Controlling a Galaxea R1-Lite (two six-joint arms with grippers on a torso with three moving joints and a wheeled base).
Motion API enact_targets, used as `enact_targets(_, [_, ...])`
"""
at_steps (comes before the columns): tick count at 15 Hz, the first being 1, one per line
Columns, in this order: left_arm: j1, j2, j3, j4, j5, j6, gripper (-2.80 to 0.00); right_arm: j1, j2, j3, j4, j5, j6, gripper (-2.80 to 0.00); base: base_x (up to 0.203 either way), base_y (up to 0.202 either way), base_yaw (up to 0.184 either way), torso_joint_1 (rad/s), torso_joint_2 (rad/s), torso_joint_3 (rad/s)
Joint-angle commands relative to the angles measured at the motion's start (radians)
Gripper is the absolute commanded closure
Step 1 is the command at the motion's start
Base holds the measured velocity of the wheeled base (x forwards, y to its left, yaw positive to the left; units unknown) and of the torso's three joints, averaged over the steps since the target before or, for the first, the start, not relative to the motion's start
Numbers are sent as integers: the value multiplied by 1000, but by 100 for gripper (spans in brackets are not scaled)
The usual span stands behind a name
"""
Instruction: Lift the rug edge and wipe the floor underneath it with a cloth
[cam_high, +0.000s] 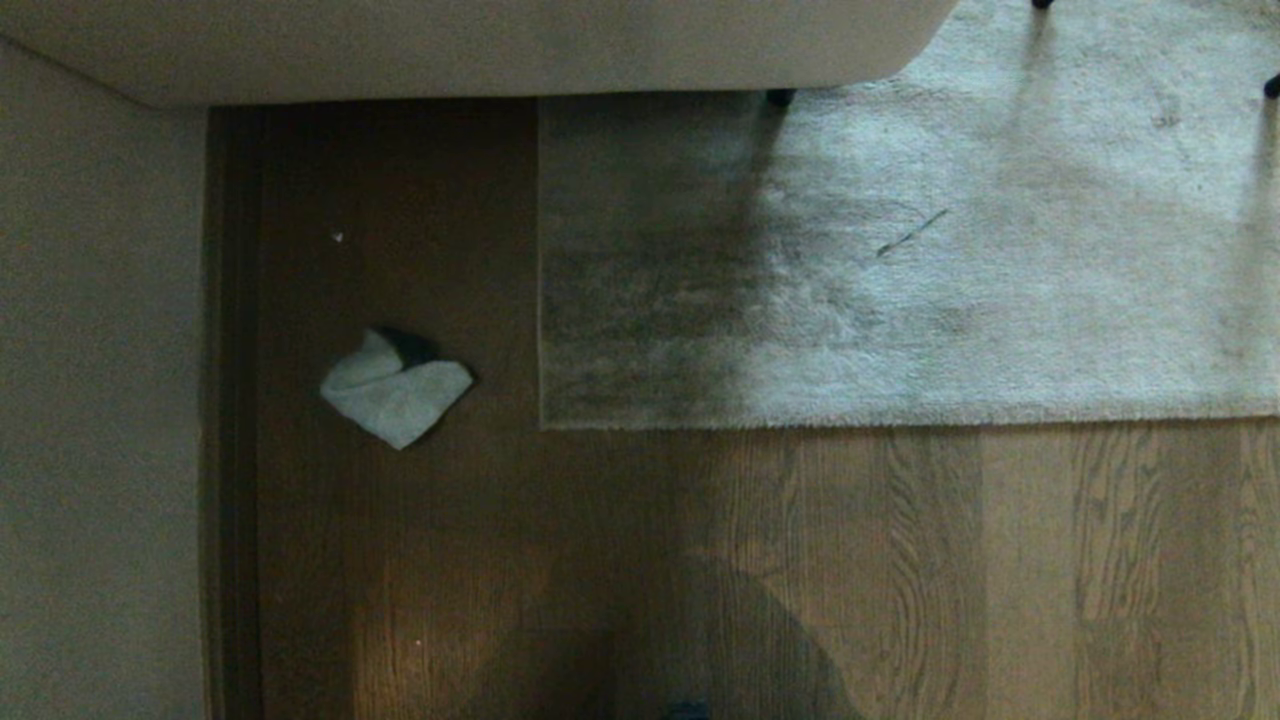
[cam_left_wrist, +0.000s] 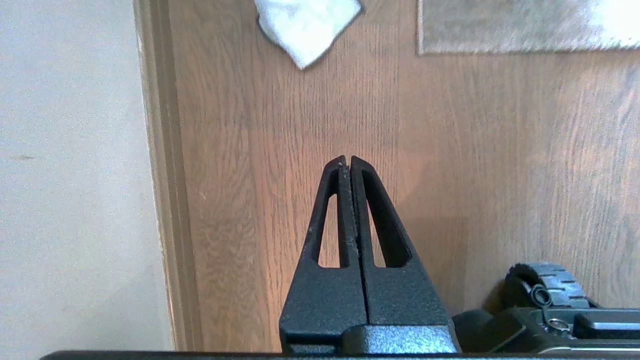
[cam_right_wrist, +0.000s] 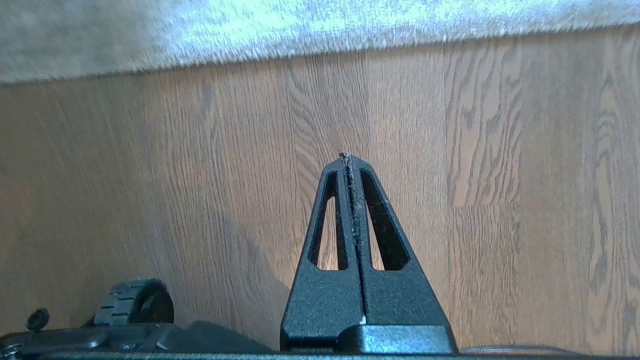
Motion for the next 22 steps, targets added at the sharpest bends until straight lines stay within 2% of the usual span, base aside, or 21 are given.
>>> enact_targets(1, [0,0,0,0,2,-1,0,0,0,0,-1,0,0,0,0,0,0,-1,3,198])
enact_targets(22, [0,0,0,1,2,-2,0,0,1,0,-1,0,0,0,0,0,0,2,2,203])
